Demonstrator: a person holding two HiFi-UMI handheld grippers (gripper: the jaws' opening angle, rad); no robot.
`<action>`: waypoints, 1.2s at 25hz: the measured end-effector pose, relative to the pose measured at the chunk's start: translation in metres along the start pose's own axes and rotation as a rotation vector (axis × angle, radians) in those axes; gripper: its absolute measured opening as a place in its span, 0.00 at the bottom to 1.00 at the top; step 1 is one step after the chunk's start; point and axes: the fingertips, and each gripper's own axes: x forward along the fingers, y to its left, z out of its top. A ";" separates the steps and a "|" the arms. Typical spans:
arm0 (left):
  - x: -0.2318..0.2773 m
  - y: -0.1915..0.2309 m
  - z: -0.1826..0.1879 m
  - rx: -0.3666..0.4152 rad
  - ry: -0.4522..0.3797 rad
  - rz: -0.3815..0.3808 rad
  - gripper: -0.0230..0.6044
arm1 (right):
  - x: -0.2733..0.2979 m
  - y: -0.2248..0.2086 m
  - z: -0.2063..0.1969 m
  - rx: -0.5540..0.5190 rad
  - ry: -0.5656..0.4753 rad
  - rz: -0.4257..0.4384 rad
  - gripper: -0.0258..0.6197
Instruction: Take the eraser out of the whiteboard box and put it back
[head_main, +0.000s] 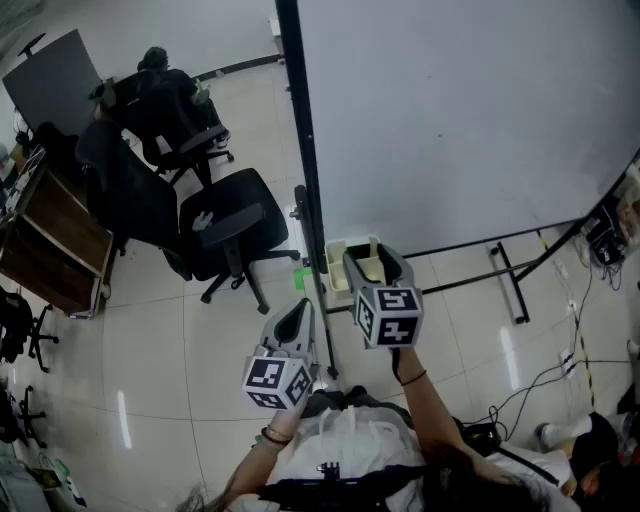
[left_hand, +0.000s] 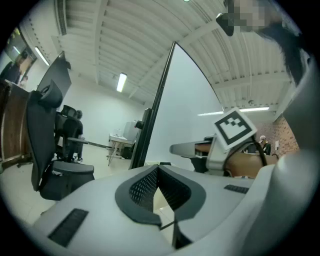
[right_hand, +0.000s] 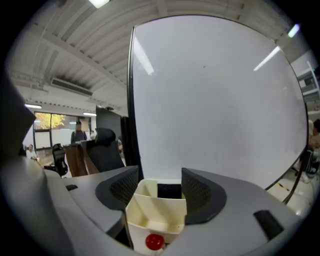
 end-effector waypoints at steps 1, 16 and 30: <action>-0.001 0.000 0.000 -0.001 0.000 0.000 0.01 | 0.012 -0.005 -0.008 -0.023 0.041 -0.018 0.52; -0.005 0.004 0.002 -0.011 -0.010 0.014 0.01 | 0.063 -0.016 -0.044 -0.211 0.366 -0.090 0.47; 0.000 -0.007 -0.003 0.024 0.029 -0.036 0.01 | -0.070 0.021 0.059 -0.204 -0.022 0.048 0.46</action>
